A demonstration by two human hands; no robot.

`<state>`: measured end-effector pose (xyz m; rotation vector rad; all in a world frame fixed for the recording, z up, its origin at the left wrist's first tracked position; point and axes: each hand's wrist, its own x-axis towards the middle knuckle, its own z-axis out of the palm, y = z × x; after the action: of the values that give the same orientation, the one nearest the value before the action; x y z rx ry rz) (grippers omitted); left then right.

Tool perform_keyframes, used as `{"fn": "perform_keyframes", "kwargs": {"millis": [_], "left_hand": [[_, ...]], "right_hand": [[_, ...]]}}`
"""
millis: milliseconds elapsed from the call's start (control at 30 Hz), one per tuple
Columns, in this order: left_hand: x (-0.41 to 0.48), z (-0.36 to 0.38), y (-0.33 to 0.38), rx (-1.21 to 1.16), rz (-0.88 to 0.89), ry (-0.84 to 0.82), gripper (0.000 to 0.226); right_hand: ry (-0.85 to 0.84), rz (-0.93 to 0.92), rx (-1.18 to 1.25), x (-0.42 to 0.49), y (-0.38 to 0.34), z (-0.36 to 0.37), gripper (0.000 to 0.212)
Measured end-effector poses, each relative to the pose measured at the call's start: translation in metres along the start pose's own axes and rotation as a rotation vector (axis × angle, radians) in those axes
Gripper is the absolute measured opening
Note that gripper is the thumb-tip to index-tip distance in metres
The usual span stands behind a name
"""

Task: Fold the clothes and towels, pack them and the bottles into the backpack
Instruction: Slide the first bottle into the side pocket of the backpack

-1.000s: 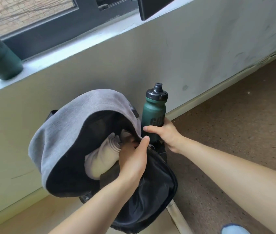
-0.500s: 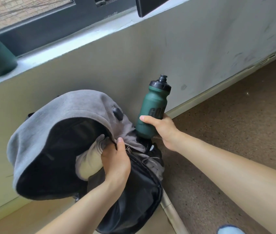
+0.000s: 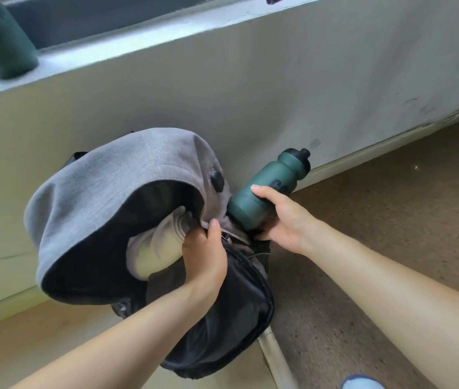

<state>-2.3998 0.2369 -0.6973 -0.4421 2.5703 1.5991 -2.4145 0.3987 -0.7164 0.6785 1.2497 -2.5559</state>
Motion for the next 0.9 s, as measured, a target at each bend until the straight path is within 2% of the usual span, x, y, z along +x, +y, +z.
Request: {"fn": "perform_keyframes", "kwargs": {"millis": [100, 200, 267, 400, 500, 600, 700, 800, 833, 900], "left_hand": [[-0.001, 0.0, 0.001, 0.045, 0.016, 0.043, 0.042], [-0.002, -0.001, 0.002, 0.119, 0.056, 0.049, 0.046], [-0.003, -0.001, 0.003, 0.144, 0.071, 0.047, 0.046], [-0.004, -0.001, 0.004, 0.191, 0.129, 0.045, 0.047], [-0.005, 0.001, 0.002, 0.262, 0.216, 0.045, 0.044], [-0.004, 0.001, 0.0, 0.308, 0.264, 0.034, 0.043], [-0.003, 0.0, -0.002, 0.364, 0.322, 0.041, 0.047], [-0.001, -0.001, -0.005, 0.369, 0.354, 0.052, 0.049], [0.0, -0.001, -0.006, 0.358, 0.357, 0.055, 0.05], [0.003, -0.001, -0.005, 0.348, 0.359, 0.064, 0.049]], "right_hand": [[0.122, -0.221, -0.163, 0.005, 0.007, 0.003, 0.053], [0.231, -0.376, -0.496, 0.008, 0.014, -0.002, 0.076], [0.236, -0.422, -0.707, 0.005, 0.017, -0.003, 0.084], [0.166, -0.527, -0.966, 0.0, 0.012, -0.007, 0.075], [0.19, -0.556, -1.131, 0.0, 0.013, -0.012, 0.069], [0.164, -0.471, -1.202, 0.004, 0.007, -0.013, 0.065], [-0.083, -0.345, -1.056, 0.0, -0.011, -0.011, 0.072], [-0.096, -0.455, -0.926, -0.008, -0.031, -0.004, 0.098], [-0.087, -0.514, -0.957, -0.01, -0.037, -0.001, 0.095], [-0.091, -0.582, -1.039, -0.012, -0.044, 0.004, 0.074]]}}
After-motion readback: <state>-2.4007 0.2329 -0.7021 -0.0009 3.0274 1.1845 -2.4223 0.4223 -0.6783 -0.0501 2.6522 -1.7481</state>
